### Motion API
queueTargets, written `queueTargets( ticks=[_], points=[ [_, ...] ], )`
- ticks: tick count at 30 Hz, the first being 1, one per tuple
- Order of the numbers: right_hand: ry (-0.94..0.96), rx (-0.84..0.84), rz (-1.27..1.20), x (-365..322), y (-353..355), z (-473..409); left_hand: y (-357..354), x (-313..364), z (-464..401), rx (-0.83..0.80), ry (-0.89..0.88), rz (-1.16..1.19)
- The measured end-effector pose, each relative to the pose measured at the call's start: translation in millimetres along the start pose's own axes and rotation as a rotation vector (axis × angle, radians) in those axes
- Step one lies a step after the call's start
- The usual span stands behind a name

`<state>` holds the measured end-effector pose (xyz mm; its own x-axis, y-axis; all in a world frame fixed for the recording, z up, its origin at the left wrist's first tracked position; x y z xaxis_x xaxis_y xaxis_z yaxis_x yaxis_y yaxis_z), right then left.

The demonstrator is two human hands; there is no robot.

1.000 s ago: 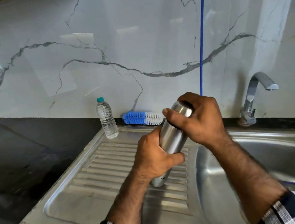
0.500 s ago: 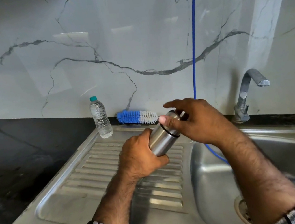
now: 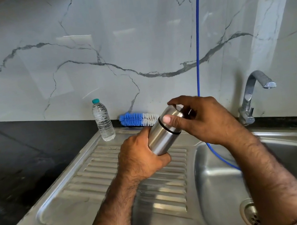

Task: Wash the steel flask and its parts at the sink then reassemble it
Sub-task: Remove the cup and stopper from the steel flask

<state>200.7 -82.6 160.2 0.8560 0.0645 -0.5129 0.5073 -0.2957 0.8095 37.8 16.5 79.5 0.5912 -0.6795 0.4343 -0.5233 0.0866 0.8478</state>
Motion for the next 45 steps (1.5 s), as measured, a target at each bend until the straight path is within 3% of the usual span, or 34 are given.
queueTargets(
  ticks=[8,10,14,22,28,33,39,45],
  points=[
    [0.278,-0.164,-0.275,-11.4,-9.7,-7.8,1.1,-7.3,-0.3,0.015,0.023,0.134],
    [0.204,-0.116,-0.222,-14.5,-5.7,-20.0,0.3,-10.7,-2.2,0.026,0.023,0.207],
    [0.073,-0.089,0.124,-34.2,4.7,-42.7,-7.2,-20.6,-6.4,0.044,0.031,0.376],
    [0.195,-0.354,0.054,-67.2,-0.1,-64.4,-5.2,-31.4,-9.8,0.116,0.017,0.565],
    [0.102,-0.261,0.227,-79.1,2.0,-73.3,-0.8,-32.7,-9.3,0.141,0.010,0.590],
    [0.176,-0.394,0.156,-84.2,-2.1,-70.7,-1.0,-36.7,-9.5,0.138,0.027,0.602],
    [0.062,-0.246,0.230,-86.3,-0.4,-77.8,0.8,-35.8,-8.7,0.142,0.024,0.623],
    [0.162,-0.147,-0.168,-79.6,16.2,-85.1,4.1,-48.6,-9.3,0.169,0.058,0.689]
  ],
)
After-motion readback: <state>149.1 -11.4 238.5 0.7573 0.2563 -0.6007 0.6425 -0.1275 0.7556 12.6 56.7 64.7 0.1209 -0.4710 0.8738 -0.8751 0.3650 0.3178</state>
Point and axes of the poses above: each hand's wrist, its own z-axis away from the middle knuckle, its own y-axis out of the back of the hand, x = y × z, the point moved 9 cm from there along -z, towards the middle knuckle, and after that the axes turned 14 degrees about -x, right-handed, at the moved point
